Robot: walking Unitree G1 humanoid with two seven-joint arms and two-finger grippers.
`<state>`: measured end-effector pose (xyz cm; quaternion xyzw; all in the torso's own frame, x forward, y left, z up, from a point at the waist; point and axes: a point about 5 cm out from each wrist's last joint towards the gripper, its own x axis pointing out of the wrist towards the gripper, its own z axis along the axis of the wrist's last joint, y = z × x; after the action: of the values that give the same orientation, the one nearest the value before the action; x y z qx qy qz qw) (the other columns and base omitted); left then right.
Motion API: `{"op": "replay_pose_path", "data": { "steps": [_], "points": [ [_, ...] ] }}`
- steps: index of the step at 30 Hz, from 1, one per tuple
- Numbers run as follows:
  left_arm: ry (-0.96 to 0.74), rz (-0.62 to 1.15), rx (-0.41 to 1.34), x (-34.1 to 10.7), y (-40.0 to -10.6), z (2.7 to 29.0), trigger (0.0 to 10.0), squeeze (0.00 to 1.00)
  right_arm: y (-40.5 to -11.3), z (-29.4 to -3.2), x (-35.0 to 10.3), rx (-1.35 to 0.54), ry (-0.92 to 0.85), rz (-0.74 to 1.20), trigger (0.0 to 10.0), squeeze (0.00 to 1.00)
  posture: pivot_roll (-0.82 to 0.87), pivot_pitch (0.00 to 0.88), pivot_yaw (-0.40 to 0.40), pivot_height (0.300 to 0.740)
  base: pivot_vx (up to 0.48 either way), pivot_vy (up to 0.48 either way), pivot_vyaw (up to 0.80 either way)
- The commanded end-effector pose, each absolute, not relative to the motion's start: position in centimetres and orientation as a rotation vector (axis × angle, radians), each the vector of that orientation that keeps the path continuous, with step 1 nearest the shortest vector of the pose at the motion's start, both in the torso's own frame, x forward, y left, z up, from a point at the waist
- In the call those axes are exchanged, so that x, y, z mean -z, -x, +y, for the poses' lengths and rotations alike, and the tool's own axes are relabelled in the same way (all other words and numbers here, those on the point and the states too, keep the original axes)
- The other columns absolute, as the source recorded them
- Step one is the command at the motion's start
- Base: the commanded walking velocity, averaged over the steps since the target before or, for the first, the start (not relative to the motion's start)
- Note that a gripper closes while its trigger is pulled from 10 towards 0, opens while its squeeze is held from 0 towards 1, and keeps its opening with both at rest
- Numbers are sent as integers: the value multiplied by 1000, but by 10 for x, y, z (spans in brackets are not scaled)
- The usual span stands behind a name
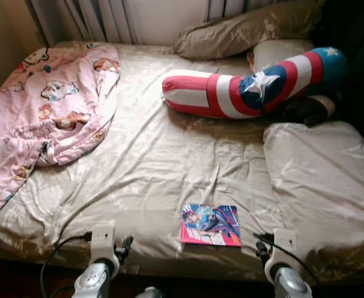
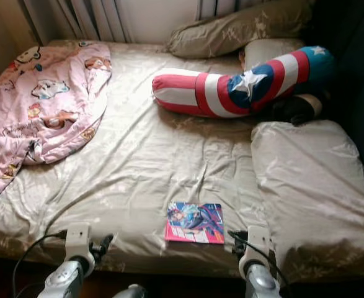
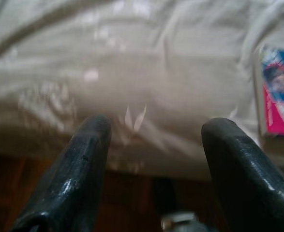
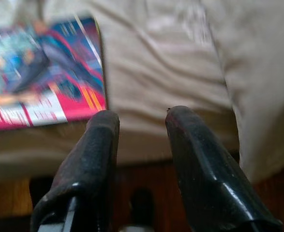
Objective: Clean up the room
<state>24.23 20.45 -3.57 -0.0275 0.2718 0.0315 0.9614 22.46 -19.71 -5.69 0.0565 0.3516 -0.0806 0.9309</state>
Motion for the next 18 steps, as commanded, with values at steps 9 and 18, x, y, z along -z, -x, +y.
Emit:
{"op": "replay_pose_path", "data": {
  "steps": [9, 18],
  "points": [
    [81, 759, -128, 63, -209, 210, 10000, 0, -190, -190, 79, 161, -103, 871, 10000, 0, 52, 162, 20, 740, 0, 0, 0],
    [110, 804, -195, 70, -195, 218, 10000, 0, -178, -185, 86, 105, -62, 929, 10000, 0, 58, 188, 17, 740, 0, 0, 0]
  ]
}}
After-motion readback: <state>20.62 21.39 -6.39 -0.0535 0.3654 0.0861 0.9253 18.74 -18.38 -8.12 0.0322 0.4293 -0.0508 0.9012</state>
